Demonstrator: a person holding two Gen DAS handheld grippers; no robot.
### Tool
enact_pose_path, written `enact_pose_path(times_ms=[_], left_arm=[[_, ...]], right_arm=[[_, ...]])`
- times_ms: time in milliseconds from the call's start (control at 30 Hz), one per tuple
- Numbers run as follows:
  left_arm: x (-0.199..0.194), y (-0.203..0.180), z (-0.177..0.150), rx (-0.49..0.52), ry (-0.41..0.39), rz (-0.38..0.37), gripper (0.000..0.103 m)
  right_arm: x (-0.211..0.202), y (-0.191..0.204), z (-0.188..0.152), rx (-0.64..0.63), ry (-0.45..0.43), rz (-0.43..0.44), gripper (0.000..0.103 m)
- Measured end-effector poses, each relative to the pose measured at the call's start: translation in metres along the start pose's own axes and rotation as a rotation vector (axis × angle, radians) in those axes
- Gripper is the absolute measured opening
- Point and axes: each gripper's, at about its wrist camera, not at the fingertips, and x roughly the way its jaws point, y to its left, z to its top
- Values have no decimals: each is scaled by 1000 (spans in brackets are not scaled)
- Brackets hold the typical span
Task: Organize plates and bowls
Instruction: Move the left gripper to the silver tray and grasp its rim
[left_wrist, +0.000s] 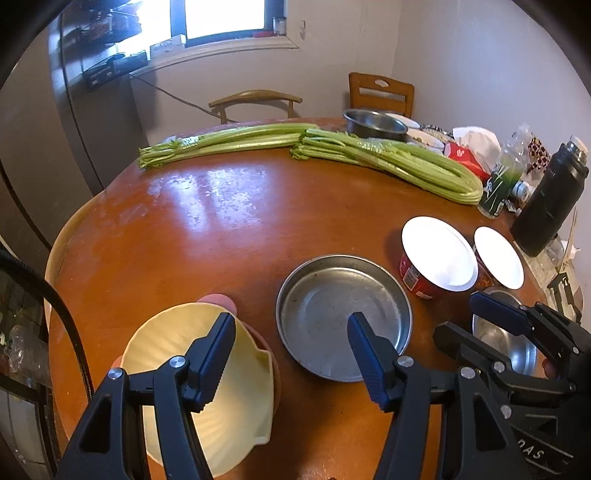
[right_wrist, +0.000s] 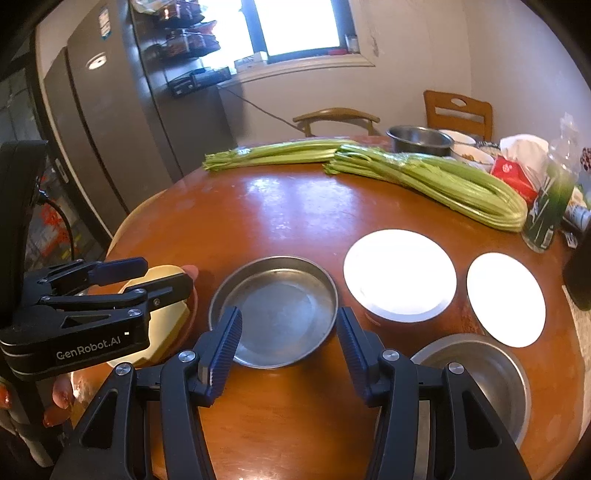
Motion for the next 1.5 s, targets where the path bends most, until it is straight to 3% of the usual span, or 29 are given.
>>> enact_pose_path(times_ms=[1167, 1367, 1500], left_arm=[[99, -4, 23, 69, 202, 9, 62], [109, -6, 19, 71, 226, -16, 58], [111, -9, 17, 84, 229, -26, 49]], right_arm=[[82, -5, -1, 54, 195, -70, 55], [93, -8, -1, 63, 219, -87, 55], [98, -7, -3, 61, 223, -89, 55]])
